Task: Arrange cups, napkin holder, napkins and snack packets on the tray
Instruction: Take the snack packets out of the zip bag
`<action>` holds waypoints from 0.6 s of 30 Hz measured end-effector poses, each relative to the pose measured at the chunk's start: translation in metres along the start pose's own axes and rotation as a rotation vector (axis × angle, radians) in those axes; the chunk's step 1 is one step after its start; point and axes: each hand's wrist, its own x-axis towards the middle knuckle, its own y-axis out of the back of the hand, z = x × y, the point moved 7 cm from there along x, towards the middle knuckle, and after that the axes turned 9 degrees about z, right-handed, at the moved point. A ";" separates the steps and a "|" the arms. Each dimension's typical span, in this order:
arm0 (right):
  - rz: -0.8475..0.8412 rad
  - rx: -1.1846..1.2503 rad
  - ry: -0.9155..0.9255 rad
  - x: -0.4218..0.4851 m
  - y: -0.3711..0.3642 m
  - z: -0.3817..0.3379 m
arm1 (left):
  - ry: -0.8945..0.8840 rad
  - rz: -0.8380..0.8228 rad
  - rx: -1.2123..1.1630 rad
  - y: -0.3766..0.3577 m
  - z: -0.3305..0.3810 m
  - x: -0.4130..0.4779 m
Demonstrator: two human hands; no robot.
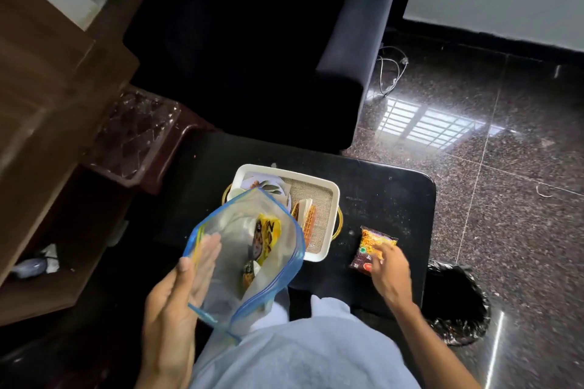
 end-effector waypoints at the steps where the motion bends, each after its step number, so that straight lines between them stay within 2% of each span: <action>1: 0.062 0.154 -0.007 0.000 0.020 -0.016 | -0.011 -0.027 -0.018 -0.006 0.007 -0.002; 5: 0.210 0.536 0.176 -0.016 0.099 -0.108 | -0.020 -0.081 -0.026 -0.016 0.021 0.003; 7: 0.187 0.675 0.330 -0.035 0.130 -0.163 | -0.012 -0.100 0.008 -0.018 0.029 0.006; 9: 0.077 0.697 0.520 -0.055 0.144 -0.219 | -0.019 -0.131 0.035 -0.018 0.034 0.011; 12: -0.195 0.471 0.798 -0.083 0.122 -0.287 | -0.034 -0.173 0.053 -0.013 0.040 0.021; 15: -0.438 0.006 1.006 -0.105 0.053 -0.319 | -0.070 -0.240 0.095 -0.008 0.046 0.028; 16: -0.483 -0.123 1.041 -0.108 0.028 -0.321 | -0.083 -0.258 0.102 -0.006 0.048 0.031; 18: -0.467 -0.338 1.148 -0.118 -0.008 -0.333 | -0.093 -0.312 0.092 -0.003 0.054 0.034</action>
